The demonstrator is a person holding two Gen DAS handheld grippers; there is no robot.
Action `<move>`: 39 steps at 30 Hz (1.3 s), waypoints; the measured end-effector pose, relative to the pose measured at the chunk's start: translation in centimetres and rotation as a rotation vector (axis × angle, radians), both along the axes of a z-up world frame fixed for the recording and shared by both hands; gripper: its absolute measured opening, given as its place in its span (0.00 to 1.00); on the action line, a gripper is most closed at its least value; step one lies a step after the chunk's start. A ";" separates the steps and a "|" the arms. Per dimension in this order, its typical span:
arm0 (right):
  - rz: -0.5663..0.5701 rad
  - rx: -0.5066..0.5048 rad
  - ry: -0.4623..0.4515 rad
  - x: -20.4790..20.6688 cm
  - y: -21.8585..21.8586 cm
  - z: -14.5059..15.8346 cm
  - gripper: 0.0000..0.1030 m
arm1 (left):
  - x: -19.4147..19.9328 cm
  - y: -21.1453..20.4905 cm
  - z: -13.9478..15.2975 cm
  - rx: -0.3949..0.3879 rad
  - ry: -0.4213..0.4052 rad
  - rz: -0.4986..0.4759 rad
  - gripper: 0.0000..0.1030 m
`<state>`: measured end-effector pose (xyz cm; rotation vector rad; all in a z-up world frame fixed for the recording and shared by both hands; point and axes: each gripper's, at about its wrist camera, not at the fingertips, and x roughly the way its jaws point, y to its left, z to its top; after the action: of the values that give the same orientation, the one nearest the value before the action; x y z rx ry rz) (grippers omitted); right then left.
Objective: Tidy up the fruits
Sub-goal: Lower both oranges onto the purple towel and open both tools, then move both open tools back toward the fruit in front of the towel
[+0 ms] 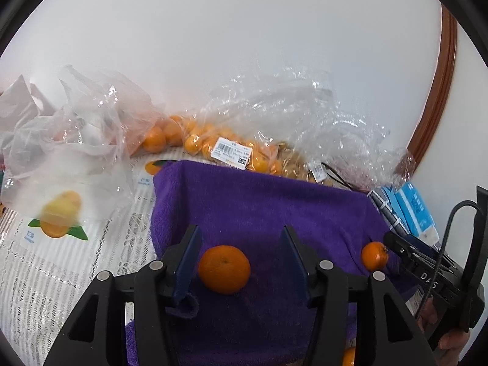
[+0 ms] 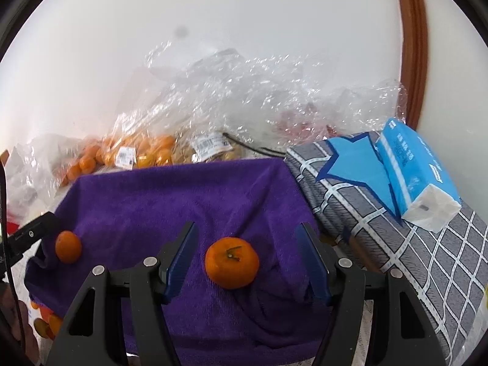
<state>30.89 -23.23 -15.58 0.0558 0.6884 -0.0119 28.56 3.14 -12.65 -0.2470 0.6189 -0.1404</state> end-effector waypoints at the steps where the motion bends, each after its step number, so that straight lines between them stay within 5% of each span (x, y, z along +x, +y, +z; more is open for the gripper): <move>1: 0.004 0.005 0.001 -0.1 0.0 0.2 0.64 | 0.0 0.1 0.1 -0.002 -0.002 0.000 0.50; 9: 0.008 0.067 0.002 -1.0 -0.2 2.1 0.60 | -0.8 1.0 1.0 -0.071 -0.045 -0.009 0.49; 12: -0.004 0.111 0.011 -2.8 -0.5 3.6 0.58 | -1.6 0.6 2.0 -0.013 -0.083 0.015 0.49; 22: -0.020 -0.024 -0.002 -11.8 0.3 6.6 0.58 | -6.6 0.0 6.4 0.048 -0.087 -0.015 0.48; 28: -0.025 -0.046 -0.039 -15.6 0.5 6.0 0.62 | -10.0 1.1 4.6 0.101 -0.008 -0.015 0.49; 35: 0.001 -0.023 0.022 -17.1 1.5 3.6 0.62 | -13.2 3.9 2.1 0.213 0.063 0.017 0.49; 39: 0.067 0.040 0.106 -17.7 2.5 1.8 0.50 | -14.2 5.7 0.2 0.174 0.122 0.017 0.45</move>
<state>13.24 -20.76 -13.78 0.0711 0.7958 0.0640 14.35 8.86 -12.42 -0.0930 0.7457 -0.0552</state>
